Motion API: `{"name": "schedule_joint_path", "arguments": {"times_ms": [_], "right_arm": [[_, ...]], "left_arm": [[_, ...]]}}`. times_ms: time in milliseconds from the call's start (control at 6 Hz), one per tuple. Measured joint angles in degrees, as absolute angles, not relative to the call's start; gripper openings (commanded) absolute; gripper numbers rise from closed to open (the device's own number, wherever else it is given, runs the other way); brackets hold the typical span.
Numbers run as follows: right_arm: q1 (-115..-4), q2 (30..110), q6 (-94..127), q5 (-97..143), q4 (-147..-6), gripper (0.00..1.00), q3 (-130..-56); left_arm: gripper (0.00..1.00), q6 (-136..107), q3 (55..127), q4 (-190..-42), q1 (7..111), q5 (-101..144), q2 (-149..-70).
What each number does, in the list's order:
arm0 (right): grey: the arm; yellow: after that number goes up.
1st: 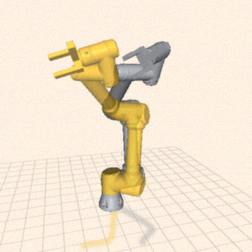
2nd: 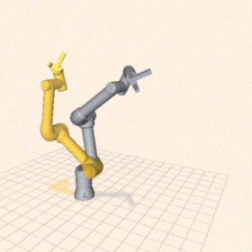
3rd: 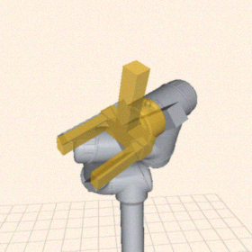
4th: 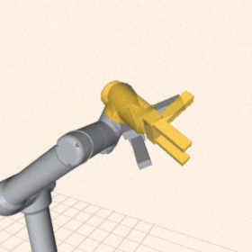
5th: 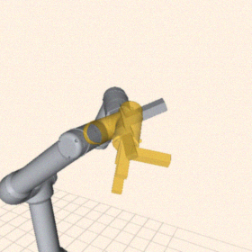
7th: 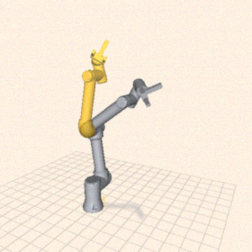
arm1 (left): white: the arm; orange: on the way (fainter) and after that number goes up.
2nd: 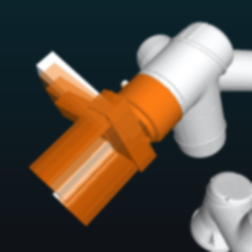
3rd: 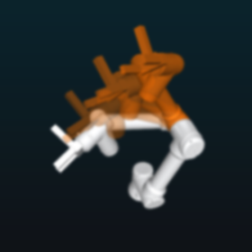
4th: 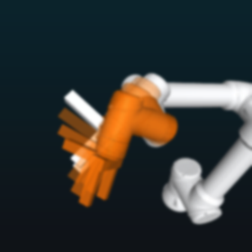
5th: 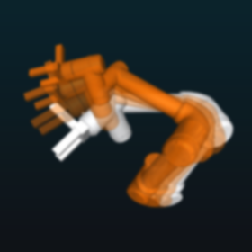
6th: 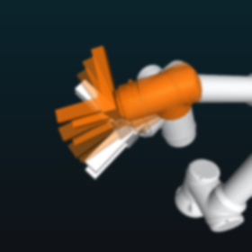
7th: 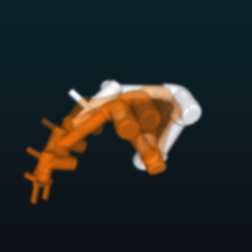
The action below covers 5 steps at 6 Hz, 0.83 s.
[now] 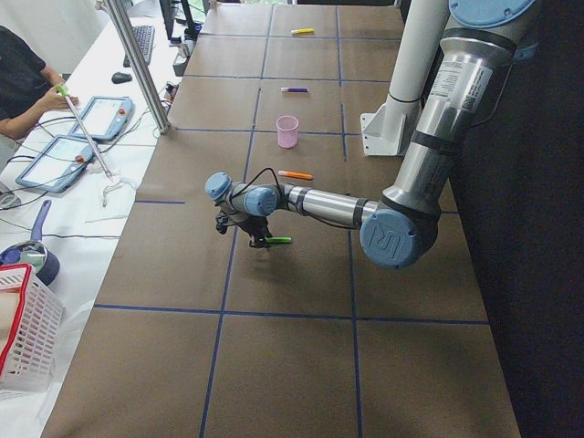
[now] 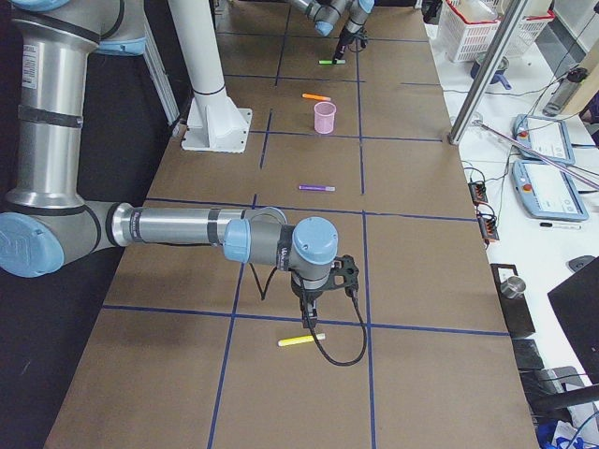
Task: Collect pens into pen holder
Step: 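Lift the green marker with the left gripper and carry it over the pink cup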
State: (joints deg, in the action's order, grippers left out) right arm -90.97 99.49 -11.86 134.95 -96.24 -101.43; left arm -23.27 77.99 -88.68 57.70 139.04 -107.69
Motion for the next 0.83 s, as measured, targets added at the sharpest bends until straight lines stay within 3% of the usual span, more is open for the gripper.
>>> {"name": "schedule_joint_path", "arguments": {"times_ms": [333, 833], "right_arm": [[-91.0, 99.5, -11.9, 135.0, -96.2, 1.00, -101.4], [-91.0, 99.5, -11.9, 135.0, -96.2, 1.00, -101.7]], "left_arm": [[0.00, -23.3, 79.3, -88.7, 57.8, 138.9, -108.1], [0.00, -23.3, 93.6, -88.4, 58.0, 138.7, -110.1]]}}
